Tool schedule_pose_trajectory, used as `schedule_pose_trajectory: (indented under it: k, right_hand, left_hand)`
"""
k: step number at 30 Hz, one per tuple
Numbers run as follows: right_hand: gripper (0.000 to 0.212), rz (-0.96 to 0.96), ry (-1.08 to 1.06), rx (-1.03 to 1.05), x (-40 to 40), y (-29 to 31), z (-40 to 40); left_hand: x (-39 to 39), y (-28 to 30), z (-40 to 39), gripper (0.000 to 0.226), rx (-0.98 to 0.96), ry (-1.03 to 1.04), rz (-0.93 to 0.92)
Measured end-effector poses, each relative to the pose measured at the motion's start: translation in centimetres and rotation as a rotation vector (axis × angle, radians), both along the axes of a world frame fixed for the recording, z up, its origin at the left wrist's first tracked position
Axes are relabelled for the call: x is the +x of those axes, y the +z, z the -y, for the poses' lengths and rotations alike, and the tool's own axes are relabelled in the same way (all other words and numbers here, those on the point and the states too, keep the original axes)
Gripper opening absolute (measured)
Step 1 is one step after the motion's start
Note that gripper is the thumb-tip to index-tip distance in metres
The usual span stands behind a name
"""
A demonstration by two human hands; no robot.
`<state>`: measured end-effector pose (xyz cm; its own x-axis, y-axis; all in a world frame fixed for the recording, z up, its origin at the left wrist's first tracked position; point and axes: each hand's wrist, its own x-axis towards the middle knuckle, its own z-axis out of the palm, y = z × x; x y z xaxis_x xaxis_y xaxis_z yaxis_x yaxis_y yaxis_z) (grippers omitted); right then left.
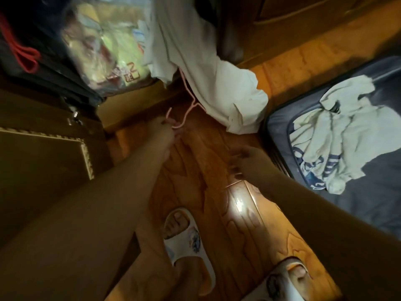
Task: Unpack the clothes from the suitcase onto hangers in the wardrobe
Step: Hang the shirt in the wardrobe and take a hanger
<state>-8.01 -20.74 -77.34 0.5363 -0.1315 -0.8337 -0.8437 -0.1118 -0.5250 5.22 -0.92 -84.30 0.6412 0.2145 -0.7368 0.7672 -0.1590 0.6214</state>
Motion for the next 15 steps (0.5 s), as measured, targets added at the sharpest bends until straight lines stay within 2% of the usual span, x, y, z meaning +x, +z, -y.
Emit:
schedule_pose_trajectory:
  k: [3, 7, 10, 12, 14, 15]
  right_hand:
    - [0.018, 0.060, 0.085, -0.090, -1.1, 6.2, 0.7]
    - [0.026, 0.157, 0.162, -0.204, -3.2, 15.9, 2.6]
    - [0.028, 0.250, 0.246, -0.275, -4.6, 27.0, 4.1]
    - [0.028, 0.387, 0.290, -0.386, -5.8, 35.8, 5.3]
    - [0.041, 0.528, 0.377, -0.505, -6.9, 45.1, 5.9]
    - [0.049, 0.572, 0.417, -0.537, -7.2, 48.9, 6.0]
  left_hand:
    - [-2.7, 12.2, 3.6, 0.023, -0.008, -0.088, 0.095]
    - [-5.7, 26.3, 5.8, 0.025, 0.028, -0.117, 0.199]
    - [-7.6, 41.5, 7.2, 0.026, -0.027, -0.104, 0.286]
    - [-8.4, 53.0, 8.4, 0.026, -0.100, -0.096, 0.290]
    - [-9.2, 64.1, 9.3, 0.018, -0.197, -0.086, 0.292]
    - [-9.4, 68.8, 9.7, 0.021, -0.278, -0.083, 0.316]
